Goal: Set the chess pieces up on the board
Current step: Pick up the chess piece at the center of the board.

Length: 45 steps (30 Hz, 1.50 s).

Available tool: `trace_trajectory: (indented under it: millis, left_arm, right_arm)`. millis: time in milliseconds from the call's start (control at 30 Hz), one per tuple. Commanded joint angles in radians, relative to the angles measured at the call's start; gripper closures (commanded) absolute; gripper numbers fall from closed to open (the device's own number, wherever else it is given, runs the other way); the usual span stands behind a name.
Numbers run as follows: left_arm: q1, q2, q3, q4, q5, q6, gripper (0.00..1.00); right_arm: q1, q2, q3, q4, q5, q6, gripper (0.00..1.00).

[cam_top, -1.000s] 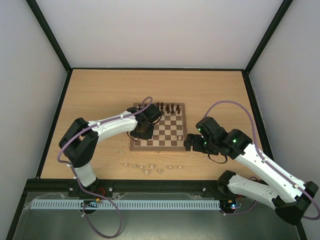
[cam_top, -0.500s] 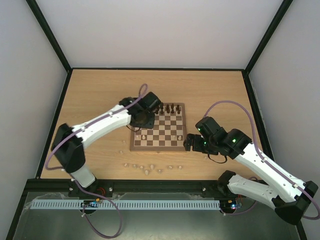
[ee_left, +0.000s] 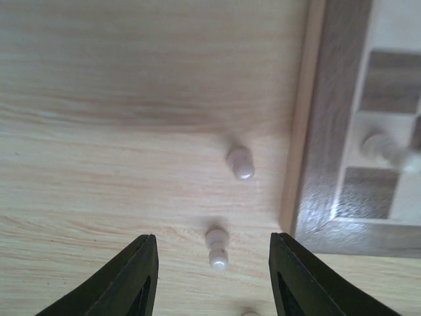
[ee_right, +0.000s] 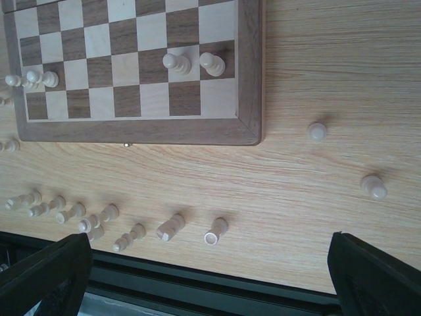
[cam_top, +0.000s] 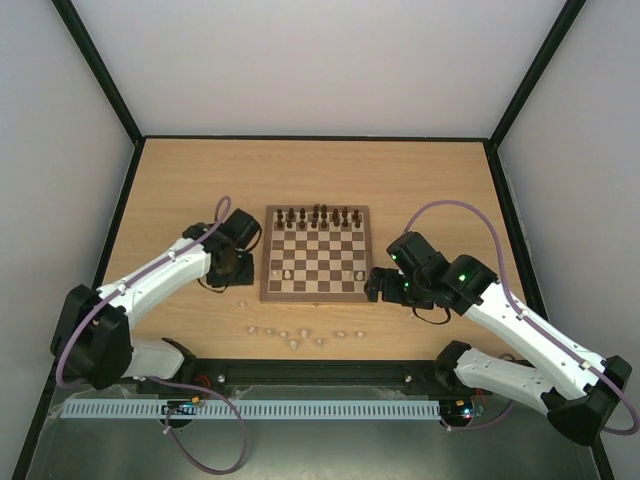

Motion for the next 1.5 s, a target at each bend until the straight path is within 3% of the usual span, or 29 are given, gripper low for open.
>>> trace_trajectory:
  millis: [0, 1133, 1467]
  left_arm:
    - [0.0, 0.001, -0.076, 0.088, 0.054, -0.016, 0.5]
    - [0.002, 0.196, -0.113, 0.231, 0.035, -0.001, 0.61]
    - [0.007, 0.222, -0.119, 0.25, 0.034, 0.001, 0.75]
  right_arm:
    - [0.004, 0.006, 0.019, -0.016, -0.012, -0.007, 0.01]
    - [0.005, -0.069, -0.034, -0.036, -0.002, 0.021, 0.01]
    - [0.004, -0.07, -0.043, -0.03, -0.002, 0.02, 0.01]
